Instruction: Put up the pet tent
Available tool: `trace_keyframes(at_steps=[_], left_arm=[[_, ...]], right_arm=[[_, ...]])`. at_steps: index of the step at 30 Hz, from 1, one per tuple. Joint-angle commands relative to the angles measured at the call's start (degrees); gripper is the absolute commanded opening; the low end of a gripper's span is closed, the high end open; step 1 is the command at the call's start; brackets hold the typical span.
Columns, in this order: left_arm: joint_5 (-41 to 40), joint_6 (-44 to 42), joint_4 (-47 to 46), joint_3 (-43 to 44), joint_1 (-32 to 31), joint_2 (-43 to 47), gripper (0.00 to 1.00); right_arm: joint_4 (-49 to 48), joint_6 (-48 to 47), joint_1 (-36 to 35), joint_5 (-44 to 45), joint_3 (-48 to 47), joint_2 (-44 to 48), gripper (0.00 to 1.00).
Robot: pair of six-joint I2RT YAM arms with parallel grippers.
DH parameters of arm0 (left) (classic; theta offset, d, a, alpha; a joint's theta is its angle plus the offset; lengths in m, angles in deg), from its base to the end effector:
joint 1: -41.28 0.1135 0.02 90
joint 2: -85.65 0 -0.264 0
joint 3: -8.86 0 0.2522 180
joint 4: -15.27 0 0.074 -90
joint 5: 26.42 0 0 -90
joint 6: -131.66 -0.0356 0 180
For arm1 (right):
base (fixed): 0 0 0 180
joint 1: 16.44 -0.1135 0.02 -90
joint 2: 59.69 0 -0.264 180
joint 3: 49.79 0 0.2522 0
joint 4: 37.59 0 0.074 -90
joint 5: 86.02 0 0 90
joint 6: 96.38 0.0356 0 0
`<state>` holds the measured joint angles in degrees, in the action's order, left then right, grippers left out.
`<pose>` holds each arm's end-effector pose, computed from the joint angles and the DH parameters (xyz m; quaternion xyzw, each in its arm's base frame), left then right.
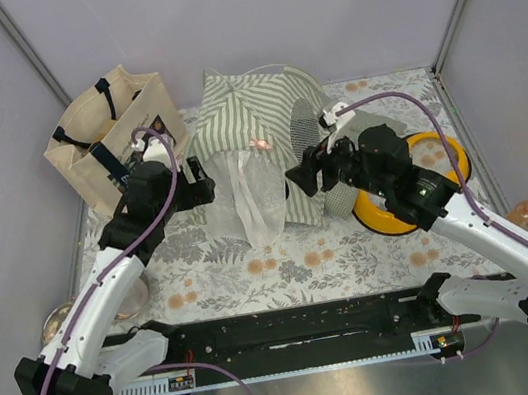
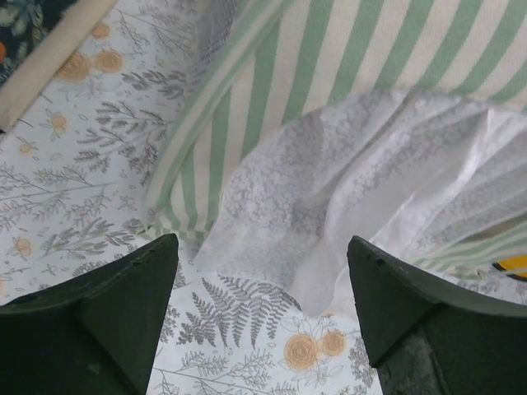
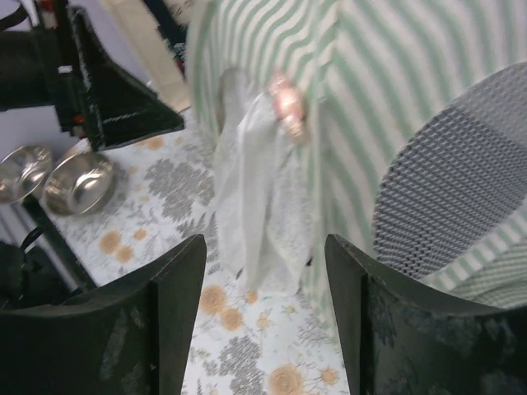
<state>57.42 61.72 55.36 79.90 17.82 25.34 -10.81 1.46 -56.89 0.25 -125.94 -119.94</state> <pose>0.2147 -0.0890 0.3362 -0.0015 0.8624 -0.1438 0.4854 0.1805 0.1569 0.3911 -0.2362 0.7337 0.2833 0.5706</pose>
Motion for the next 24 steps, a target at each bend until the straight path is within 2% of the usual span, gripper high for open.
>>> trace_keyframes(at_steps=[1, 4, 5, 8, 10, 13, 16, 22, 23, 24], left_arm=[[8.40, 6.38, -7.49, -7.06, 0.26, 3.71, 0.84], [20.18, 14.20, -17.85, -14.97, -0.44, 3.80, 0.79], [21.17, 15.70, -21.89, -17.78, -1.14, 3.71, 0.78], [18.12, 16.60, -27.98, -22.29, -5.61, 2.66, 0.79], [13.29, 15.28, -27.65, -22.12, -8.69, 0.30, 0.80], [7.05, 14.92, -26.59, -21.59, -10.11, -3.31, 0.78], [3.43, 15.19, -29.22, -22.56, -10.02, -5.33, 0.68], [4.04, 14.84, -31.24, -22.29, -10.11, -9.20, 0.41], [4.30, 14.66, -31.42, -22.21, -10.02, -9.64, 0.35], [4.13, 14.40, -31.25, -21.95, -10.11, -9.91, 0.25]], right_arm=[[-3.43, 3.41, -5.94, -4.54, 4.29, -3.46, 0.66], [-7.28, 4.81, -8.85, -5.24, 6.66, -8.47, 0.64], [-9.57, 5.78, -9.38, -4.80, 7.89, -10.05, 0.64], [-16.25, 7.54, -10.09, -3.75, 10.01, -14.79, 0.67], [-17.84, 7.90, -10.62, -1.12, 9.75, -18.22, 0.67], [-21.70, 7.99, -10.53, 0.47, 10.01, -22.62, 0.65], [-24.52, 7.28, -10.71, 0.39, 9.40, -26.49, 0.64], [-28.74, 7.46, -11.85, 6.79, 8.95, -32.56, 0.57], [-29.18, 7.63, -11.85, 8.02, 9.04, -32.91, 0.54], [-29.27, 8.07, -11.94, 9.08, 9.04, -33.35, 0.50]])
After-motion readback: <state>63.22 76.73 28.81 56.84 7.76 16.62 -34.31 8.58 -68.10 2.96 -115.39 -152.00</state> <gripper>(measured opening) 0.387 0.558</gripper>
